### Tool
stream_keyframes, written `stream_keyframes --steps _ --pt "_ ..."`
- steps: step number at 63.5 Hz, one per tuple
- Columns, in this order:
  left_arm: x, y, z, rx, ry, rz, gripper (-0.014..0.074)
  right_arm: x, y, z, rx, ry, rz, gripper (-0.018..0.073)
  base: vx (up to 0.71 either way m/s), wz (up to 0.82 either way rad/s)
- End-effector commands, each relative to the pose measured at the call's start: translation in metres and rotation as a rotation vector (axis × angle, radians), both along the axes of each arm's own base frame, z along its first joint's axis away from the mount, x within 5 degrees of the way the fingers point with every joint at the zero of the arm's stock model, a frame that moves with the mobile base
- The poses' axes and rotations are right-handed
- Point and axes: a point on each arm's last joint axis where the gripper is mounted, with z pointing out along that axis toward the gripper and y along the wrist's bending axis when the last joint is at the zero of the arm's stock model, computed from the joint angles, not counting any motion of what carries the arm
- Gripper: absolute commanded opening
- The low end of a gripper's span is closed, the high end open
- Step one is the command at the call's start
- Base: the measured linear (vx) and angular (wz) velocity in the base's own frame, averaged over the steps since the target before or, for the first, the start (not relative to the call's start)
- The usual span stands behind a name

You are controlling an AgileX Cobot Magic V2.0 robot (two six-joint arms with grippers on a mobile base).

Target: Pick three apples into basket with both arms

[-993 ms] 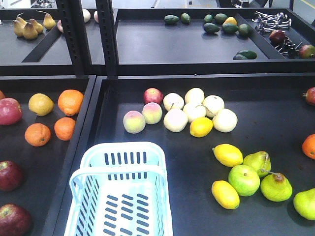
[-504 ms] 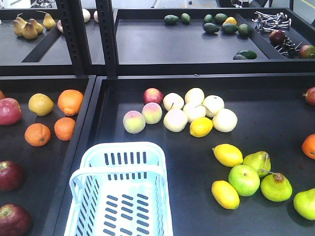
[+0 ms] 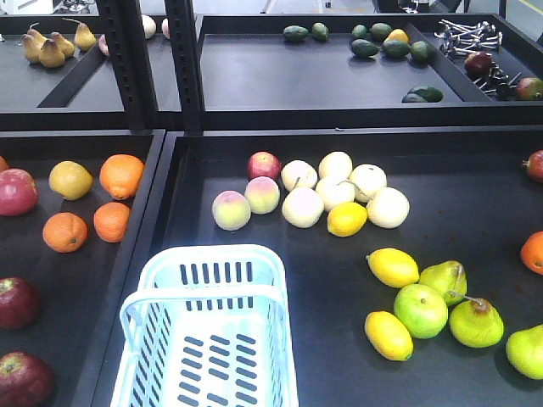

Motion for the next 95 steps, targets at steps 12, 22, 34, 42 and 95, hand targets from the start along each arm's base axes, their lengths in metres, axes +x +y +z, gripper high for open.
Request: stream_keyframes --steps 12,22,34,42,95 --pt "0.001 0.0 0.009 0.05 -0.02 -0.026 0.0232 -0.001 0.0 0.003 -0.008 -0.079 -0.004 -0.0009 0.0 0.0" --pt "-0.001 0.0 0.006 0.049 0.028 -0.029 0.0529 -0.001 0.0 0.003 -0.008 -0.079 -0.004 -0.0009 0.0 0.0" --pt "0.001 -0.003 0.002 0.14 0.072 -0.11 0.0733 -0.001 0.0 0.003 -0.008 -0.079 -0.004 -0.0009 0.0 0.0" --pt "0.01 -0.018 0.004 0.183 0.064 -0.317 0.0715 -0.001 0.0 0.003 -0.008 -0.079 -0.004 -0.0009 0.0 0.0" --pt "0.101 -0.09 -0.021 0.569 0.027 -0.941 0.0695 -0.001 0.0 0.003 -0.008 -0.079 -0.004 -0.0009 0.0 0.0"
